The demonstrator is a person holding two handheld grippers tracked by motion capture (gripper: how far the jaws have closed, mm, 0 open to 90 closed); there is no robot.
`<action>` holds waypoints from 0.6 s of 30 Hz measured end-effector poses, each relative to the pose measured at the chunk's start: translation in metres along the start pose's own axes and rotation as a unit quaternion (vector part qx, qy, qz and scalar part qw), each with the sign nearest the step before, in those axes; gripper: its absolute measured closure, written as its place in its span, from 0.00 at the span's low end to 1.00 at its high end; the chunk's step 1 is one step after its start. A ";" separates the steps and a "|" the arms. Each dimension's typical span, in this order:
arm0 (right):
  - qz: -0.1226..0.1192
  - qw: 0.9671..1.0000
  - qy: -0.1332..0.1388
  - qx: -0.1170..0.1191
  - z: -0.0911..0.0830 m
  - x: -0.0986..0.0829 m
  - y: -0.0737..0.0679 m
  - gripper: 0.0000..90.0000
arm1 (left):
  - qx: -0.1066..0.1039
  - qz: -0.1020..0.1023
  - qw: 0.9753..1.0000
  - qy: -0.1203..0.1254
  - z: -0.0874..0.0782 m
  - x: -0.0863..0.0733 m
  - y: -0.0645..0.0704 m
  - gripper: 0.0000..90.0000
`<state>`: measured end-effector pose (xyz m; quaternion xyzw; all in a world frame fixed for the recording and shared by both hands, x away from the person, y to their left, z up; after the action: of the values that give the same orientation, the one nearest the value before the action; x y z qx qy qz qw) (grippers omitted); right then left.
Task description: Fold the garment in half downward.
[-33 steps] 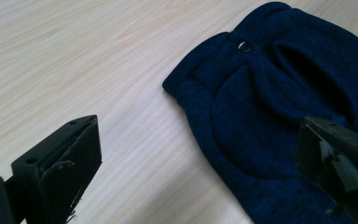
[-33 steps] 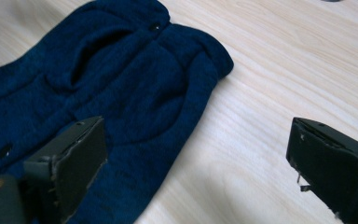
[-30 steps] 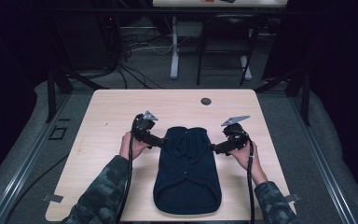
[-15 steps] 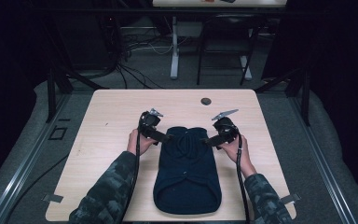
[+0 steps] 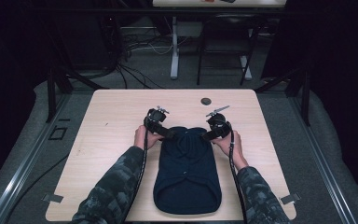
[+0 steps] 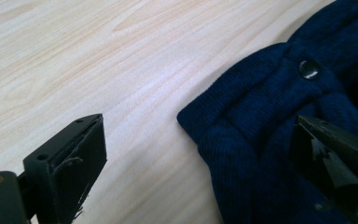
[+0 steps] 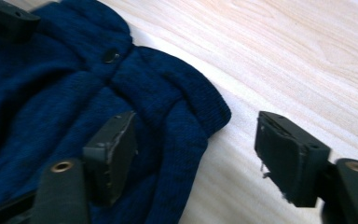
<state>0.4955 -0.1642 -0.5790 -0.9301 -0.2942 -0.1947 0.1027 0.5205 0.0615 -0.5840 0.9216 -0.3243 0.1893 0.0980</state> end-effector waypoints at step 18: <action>0.021 0.999 -0.024 0.015 0.016 0.010 -0.003 0.61 | -0.002 0.004 1.000 -0.009 0.016 0.001 0.006 0.28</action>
<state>0.5062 -0.1517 -0.5890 -0.9388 -0.2801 -0.1656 0.1132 0.5219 0.0514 -0.5981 0.9215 -0.3297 0.1809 0.0966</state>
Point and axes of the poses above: each handheld gripper's, and its own axes: z roughly forward along the jaws, x roughly out of its top, y roughly to its right, the point moved 4 cm from there along z, roughly forward along the jaws, and after that the axes turned 12 degrees about -y, right-handed, at the moved point
